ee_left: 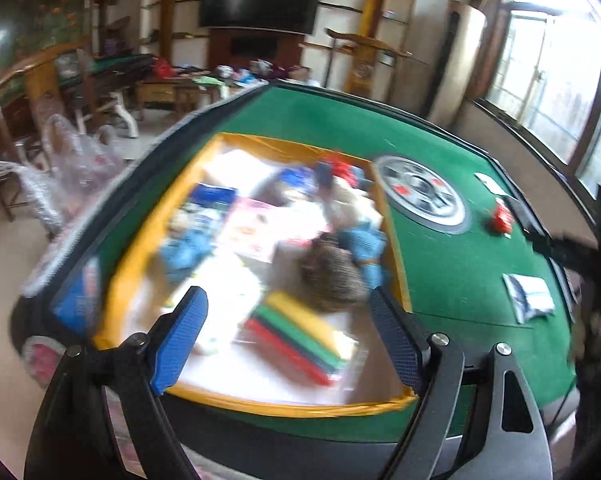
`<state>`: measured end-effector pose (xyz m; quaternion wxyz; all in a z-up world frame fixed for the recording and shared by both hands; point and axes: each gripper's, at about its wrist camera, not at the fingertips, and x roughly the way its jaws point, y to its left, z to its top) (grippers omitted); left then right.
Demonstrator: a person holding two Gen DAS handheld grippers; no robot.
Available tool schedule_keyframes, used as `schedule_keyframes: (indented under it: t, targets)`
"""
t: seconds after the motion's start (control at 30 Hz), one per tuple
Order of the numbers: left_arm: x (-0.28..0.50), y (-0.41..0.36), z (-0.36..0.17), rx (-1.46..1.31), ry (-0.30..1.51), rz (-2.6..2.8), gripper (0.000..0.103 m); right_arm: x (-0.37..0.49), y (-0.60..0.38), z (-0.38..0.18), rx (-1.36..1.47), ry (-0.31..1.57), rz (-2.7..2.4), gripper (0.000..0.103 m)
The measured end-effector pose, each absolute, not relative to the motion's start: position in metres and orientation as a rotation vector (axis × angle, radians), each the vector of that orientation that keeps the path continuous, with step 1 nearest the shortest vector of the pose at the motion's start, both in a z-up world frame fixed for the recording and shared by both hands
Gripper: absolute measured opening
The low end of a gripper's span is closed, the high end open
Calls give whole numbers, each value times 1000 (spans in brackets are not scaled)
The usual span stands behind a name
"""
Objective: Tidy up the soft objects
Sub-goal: 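Reach the right gripper to the red plastic bag and grasp it, then carry the red plastic bag into the tray and open the right gripper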
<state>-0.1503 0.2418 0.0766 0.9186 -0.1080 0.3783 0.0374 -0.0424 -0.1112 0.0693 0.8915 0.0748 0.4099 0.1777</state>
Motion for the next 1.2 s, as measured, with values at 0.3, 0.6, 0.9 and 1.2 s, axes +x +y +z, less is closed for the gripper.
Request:
schedule_keyframes:
  t: [0.3, 0.6, 0.9, 1.2]
  targets:
    - [-145, 181, 82, -110, 798, -27, 84, 40, -206, 64, 276, 866, 114, 68]
    - [-141, 154, 81, -52, 825, -81, 84, 92, -202, 37, 418, 940, 104, 68]
    - [-140, 157, 73, -82, 855, -89, 84, 96, -185, 28, 345, 979, 33, 41]
    - [-143, 185, 66, -185, 870, -84, 84, 57, -173, 49, 291, 938, 121, 40]
